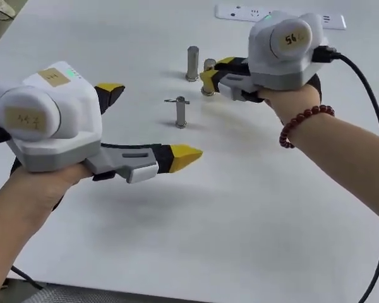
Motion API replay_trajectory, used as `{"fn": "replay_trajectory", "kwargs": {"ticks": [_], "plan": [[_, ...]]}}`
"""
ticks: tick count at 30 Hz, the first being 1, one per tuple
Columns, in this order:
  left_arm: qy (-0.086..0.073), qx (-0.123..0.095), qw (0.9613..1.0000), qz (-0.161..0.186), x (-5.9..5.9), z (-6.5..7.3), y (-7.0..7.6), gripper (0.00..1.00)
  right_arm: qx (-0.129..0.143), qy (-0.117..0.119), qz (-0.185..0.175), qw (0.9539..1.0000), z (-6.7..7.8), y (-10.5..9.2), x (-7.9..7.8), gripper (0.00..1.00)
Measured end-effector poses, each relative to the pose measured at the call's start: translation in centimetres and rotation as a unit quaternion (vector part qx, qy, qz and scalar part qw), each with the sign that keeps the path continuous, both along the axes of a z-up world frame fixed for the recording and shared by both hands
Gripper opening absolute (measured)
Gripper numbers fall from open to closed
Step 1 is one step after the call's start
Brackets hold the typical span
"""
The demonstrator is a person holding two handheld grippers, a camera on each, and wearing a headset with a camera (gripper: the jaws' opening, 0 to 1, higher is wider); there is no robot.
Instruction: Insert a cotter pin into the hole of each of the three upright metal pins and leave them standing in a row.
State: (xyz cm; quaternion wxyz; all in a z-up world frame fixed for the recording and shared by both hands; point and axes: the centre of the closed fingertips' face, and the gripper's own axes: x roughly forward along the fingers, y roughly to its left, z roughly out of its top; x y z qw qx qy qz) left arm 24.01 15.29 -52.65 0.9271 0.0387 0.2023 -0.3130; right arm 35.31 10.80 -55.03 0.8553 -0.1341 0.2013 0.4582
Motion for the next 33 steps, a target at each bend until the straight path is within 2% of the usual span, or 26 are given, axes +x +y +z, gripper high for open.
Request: {"fn": "replay_trajectory", "kwargs": {"ticks": [7,11,19,25,28,33], "plan": [[-0.002,0.006,1.0000,-0.006,-1.0,0.7,-0.4,0.99,-0.015,0.007,-0.051,0.9986,-0.5,-2.6,-1.7,0.08],[-0.006,0.004,1.0000,-0.006,-1.4,1.2,-0.6,0.99,-0.014,0.013,-0.061,0.9980,-0.6,-3.0,-2.7,0.08],[-0.014,0.004,0.9999,-0.005,-2.5,2.1,-1.1,0.99,-0.008,0.020,-0.073,0.9971,-0.5,-3.4,-6.0,0.08],[-0.011,0.006,0.9999,-0.003,-3.1,2.1,-1.3,0.98,0.001,0.031,-0.095,0.9950,-0.9,-4.1,-7.2,0.08],[-0.012,0.006,0.9999,-0.001,-3.2,2.1,-1.3,0.98,0.005,0.033,-0.109,0.9934,-0.9,-4.9,-7.3,0.08],[-0.009,0.001,0.9999,0.008,-3.5,2.1,-1.1,0.96,0.009,0.035,-0.112,0.9930,-1.0,-5.4,-8.2,0.08]]}}
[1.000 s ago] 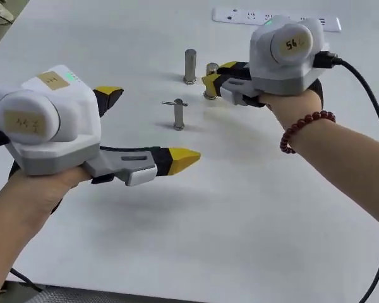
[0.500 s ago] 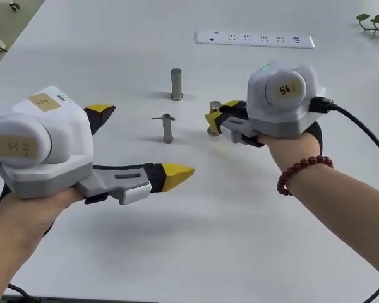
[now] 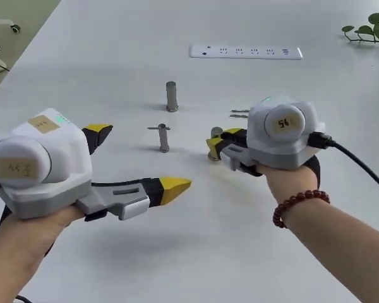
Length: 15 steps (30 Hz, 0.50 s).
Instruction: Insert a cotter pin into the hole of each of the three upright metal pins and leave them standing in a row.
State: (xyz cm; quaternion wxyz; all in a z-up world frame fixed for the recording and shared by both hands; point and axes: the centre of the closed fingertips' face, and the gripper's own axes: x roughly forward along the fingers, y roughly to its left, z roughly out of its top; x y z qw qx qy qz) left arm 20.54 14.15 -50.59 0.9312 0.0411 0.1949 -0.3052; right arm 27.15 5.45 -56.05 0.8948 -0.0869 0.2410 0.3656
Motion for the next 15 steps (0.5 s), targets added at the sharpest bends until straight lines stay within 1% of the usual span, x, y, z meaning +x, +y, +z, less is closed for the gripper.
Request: {"fn": "replay_trajectory", "kwargs": {"ticks": [6,11,15], "plan": [[0.002,-0.003,1.0000,0.003,-0.5,0.0,-0.1,0.96,-0.003,-0.002,0.008,1.0000,-0.4,-0.2,-0.8,0.08],[0.004,-0.001,1.0000,0.004,-0.9,-0.1,-0.1,0.96,-0.004,0.002,0.007,1.0000,-0.9,-0.4,-1.5,0.08],[0.006,0.002,1.0000,0.003,-1.2,-0.1,0.0,0.96,-0.002,0.000,0.008,1.0000,-1.1,-0.5,-2.0,0.08]]}}
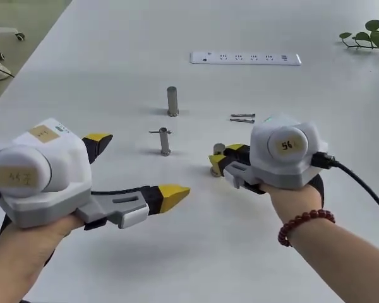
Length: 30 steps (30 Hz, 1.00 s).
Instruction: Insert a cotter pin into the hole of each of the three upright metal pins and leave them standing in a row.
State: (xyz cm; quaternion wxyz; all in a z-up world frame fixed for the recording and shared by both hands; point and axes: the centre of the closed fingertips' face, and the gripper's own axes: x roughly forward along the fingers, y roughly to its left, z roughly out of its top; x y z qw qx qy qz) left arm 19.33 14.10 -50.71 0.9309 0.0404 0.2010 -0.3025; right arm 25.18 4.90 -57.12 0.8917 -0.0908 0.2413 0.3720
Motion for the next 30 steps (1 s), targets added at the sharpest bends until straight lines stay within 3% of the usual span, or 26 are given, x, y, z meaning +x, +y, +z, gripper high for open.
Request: {"fn": "replay_trajectory", "kwargs": {"ticks": [14,16,30], "plan": [[0.004,0.000,1.0000,0.001,-0.3,-0.1,-0.2,0.95,-0.011,-0.024,0.002,0.9997,0.0,0.1,-0.4,0.10],[0.004,0.001,1.0000,-0.002,-0.4,-0.1,-0.3,0.95,0.001,-0.017,0.003,0.9999,0.0,0.3,-0.5,0.13],[0.005,0.002,0.9999,0.009,-0.5,0.0,0.3,0.95,0.016,-0.002,0.014,0.9998,0.9,-1.0,-1.5,0.22]]}}
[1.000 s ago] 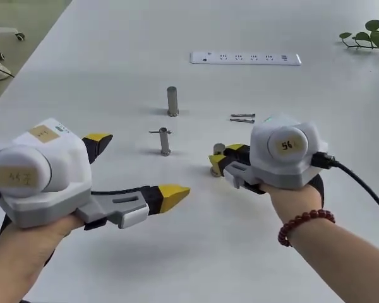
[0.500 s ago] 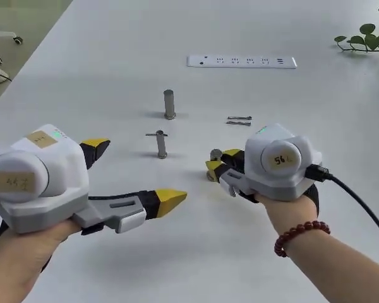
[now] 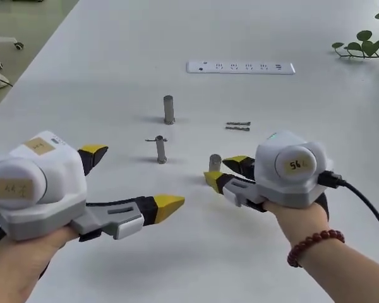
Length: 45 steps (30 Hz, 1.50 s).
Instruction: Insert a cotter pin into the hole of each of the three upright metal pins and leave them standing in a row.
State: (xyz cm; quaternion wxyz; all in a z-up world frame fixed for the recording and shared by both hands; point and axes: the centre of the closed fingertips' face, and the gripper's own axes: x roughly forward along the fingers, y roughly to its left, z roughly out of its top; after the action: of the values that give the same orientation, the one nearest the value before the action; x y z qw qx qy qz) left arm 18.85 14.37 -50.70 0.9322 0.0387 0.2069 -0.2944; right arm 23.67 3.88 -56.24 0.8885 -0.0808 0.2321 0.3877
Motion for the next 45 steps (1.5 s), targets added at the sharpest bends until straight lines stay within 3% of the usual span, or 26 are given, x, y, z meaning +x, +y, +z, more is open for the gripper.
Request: {"fn": "replay_trajectory", "kwargs": {"ticks": [7,12,20,23,31,33,41,45], "plan": [[-0.001,0.003,0.9999,0.012,0.0,0.0,0.5,0.94,0.005,-0.001,0.018,0.9998,1.1,-1.2,0.0,0.24],[0.002,0.009,0.9999,0.014,0.0,-0.2,0.7,0.94,0.007,0.000,0.018,0.9998,1.7,-2.5,1.2,0.24],[0.006,0.003,0.9997,0.023,0.0,-0.6,0.9,0.92,-0.014,0.013,0.018,0.9997,1.2,-3.8,2.9,0.25],[0.007,0.002,0.9998,0.020,-0.1,-0.8,0.6,0.92,-0.020,0.030,0.025,0.9990,0.7,-3.9,3.6,0.26],[0.006,0.016,0.9998,0.008,-0.1,-1.1,0.2,0.92,-0.052,0.031,0.037,0.9975,0.4,-4.6,6.9,0.24],[0.007,0.012,0.9999,0.008,-0.1,-1.1,0.1,0.92,-0.055,0.040,0.035,0.9971,0.1,-4.9,8.4,0.24],[0.006,0.013,0.9999,0.003,0.1,-1.3,0.1,0.91,-0.121,0.064,0.052,0.9892,-1.8,-6.0,9.9,0.20],[0.004,0.011,0.9999,0.005,0.3,-1.2,0.2,0.90,-0.139,0.060,0.070,0.9861,-2.1,-6.0,10.7,0.19]]}}
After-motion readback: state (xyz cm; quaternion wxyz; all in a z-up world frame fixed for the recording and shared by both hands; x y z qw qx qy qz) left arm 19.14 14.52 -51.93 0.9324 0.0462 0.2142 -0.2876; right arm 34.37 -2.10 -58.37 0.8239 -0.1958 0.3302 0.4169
